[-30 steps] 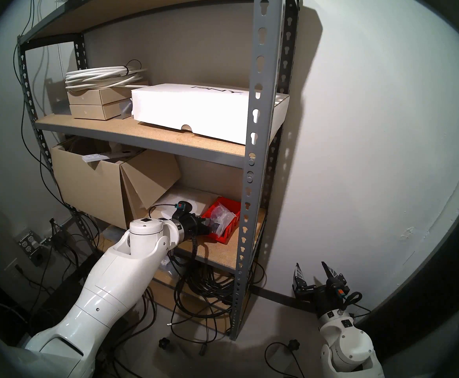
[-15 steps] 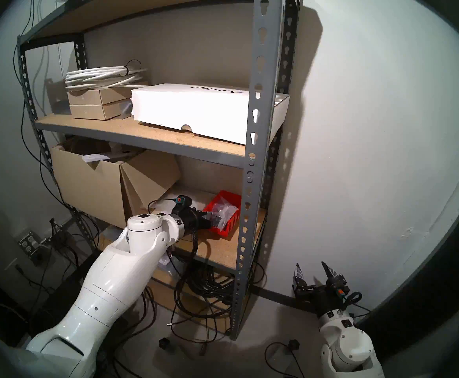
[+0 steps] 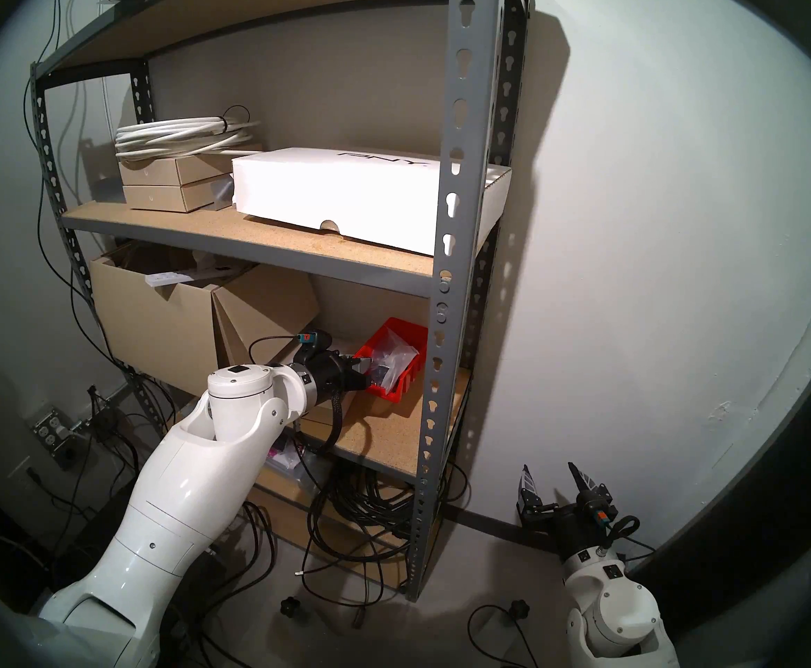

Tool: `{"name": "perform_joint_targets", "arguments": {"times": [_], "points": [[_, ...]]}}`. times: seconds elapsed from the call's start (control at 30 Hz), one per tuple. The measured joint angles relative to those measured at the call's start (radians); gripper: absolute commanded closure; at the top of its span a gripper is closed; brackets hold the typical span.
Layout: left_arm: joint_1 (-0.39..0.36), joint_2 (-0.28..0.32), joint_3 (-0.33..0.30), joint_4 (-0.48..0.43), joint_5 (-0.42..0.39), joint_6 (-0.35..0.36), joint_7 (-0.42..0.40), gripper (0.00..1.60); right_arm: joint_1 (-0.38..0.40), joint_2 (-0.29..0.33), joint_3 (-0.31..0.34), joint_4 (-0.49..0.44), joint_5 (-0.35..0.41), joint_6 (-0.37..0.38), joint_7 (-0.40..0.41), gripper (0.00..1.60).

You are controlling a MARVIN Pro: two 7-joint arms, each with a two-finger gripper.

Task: Organize the rack shelf by putting things into a case

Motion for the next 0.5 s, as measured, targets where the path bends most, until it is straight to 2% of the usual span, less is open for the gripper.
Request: {"name": "perform_joint_targets", "arguments": {"times": [0.5], "points": [[0.036,0.065,-0.096,-0.019,-0.033,0.015,-0.031,1.60,0.000,0.000,0.000,0.000,0.000,0.000,0.000,0.00]]}}
